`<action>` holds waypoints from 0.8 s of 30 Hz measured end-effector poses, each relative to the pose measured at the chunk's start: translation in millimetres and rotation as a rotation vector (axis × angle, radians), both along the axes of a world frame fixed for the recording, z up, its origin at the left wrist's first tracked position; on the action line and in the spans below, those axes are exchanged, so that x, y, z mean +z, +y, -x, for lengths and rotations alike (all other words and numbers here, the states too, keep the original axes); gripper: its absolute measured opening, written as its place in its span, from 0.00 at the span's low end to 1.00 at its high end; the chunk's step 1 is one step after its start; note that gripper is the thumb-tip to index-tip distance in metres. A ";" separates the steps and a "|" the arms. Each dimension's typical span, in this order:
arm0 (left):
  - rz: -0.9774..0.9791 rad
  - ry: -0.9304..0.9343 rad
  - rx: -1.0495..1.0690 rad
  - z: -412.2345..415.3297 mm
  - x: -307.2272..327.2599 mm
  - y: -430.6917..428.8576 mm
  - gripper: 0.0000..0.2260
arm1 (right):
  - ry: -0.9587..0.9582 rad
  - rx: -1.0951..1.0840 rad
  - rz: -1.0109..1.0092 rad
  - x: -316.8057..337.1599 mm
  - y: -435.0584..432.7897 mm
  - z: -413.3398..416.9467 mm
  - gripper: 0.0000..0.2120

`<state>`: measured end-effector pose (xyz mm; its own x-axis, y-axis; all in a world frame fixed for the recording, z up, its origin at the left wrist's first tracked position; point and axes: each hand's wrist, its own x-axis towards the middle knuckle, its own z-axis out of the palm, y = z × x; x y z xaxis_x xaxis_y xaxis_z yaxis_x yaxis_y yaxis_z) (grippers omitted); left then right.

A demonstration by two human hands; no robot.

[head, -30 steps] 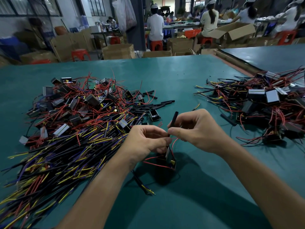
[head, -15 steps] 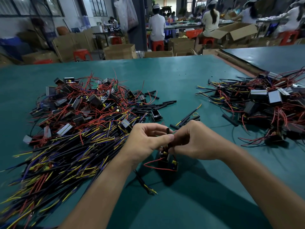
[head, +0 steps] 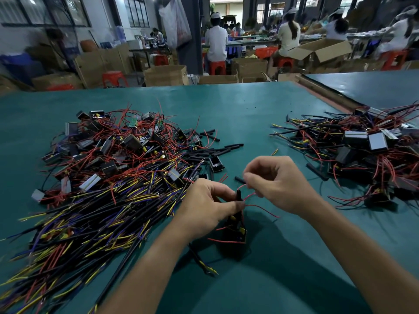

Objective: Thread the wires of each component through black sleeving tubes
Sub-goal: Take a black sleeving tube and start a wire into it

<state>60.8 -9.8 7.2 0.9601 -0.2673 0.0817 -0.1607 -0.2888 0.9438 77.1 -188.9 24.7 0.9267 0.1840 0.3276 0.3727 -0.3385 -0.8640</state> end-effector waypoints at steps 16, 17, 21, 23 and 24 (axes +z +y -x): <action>-0.400 0.360 -0.122 1.9 14.6 22.8 0.26 | 0.051 -0.350 0.664 -37.2 -16.8 -35.8 0.04; -0.427 0.409 -0.202 5.6 15.9 22.9 0.26 | 0.050 -0.343 0.649 -36.6 -18.6 -35.5 0.05; -0.430 0.456 -0.373 12.7 21.0 28.7 0.29 | 0.009 -0.307 0.266 -26.5 -26.5 -35.4 0.08; -0.275 0.405 -0.298 10.5 22.5 28.3 0.24 | -0.005 -0.313 0.103 -16.0 -27.3 -32.6 0.07; -0.180 0.369 -0.235 9.0 22.7 26.8 0.19 | -0.002 -0.317 0.044 -11.2 -25.8 -30.1 0.07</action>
<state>51.7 17.0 29.9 0.8282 -0.4597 -0.3206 0.0950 -0.4486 0.8887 107.2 -214.8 13.5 0.9394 -0.0997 0.3279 0.2446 -0.4753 -0.8451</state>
